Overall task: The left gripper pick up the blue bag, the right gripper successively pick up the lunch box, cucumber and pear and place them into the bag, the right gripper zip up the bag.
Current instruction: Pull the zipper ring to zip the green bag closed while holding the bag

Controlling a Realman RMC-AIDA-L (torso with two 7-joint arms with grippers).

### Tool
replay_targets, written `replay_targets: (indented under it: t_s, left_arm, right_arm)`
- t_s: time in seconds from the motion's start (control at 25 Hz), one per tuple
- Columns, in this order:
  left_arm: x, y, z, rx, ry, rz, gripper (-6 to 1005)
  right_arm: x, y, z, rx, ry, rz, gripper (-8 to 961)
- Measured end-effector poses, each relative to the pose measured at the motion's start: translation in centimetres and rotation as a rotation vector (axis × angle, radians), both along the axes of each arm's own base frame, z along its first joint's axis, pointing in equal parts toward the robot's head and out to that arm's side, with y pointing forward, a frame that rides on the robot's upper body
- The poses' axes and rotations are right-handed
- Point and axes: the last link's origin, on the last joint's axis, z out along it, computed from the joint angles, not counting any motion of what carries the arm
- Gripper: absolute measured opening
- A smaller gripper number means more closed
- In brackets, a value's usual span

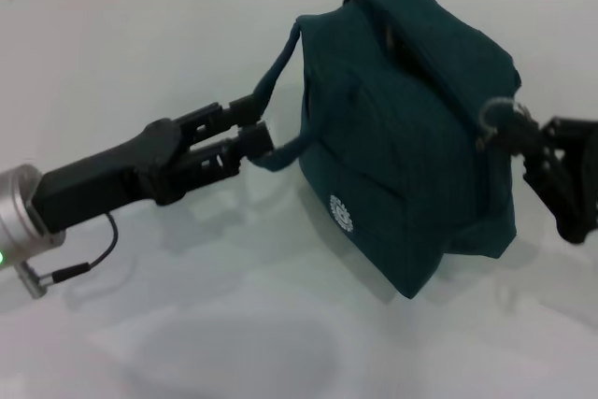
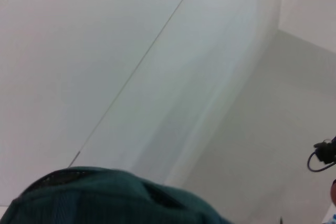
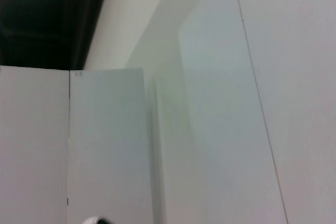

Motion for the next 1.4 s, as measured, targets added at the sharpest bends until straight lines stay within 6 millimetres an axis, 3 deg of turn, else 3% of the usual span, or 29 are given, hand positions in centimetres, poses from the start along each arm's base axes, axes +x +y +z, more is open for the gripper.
replay_targets:
  t_s: [0.36,0.68,1.04,1.4]
  left_arm:
    - [-1.3,-1.9,-0.8,0.064,0.020,-0.003,748]
    - [-1.9,-2.7,-2.1,0.135,0.052,-0.013,747]
    - [-2.8,-2.3,-3.8,0.165,0.128,0.040,748]
    - [-1.6,-0.7,-4.3,0.190,0.118,0.022,748]
  right_arm:
    - [-2.6,3.5,-0.8,0.008,-0.033,0.025,2]
    - [-5.7,5.0,-2.8,-0.061,-0.090,0.116,2]
    - [-7.4,6.8,-3.0,-0.006,-0.121,0.120,2]
    - [-7.5,7.0,-3.1,-0.001,-0.130,0.111,1]
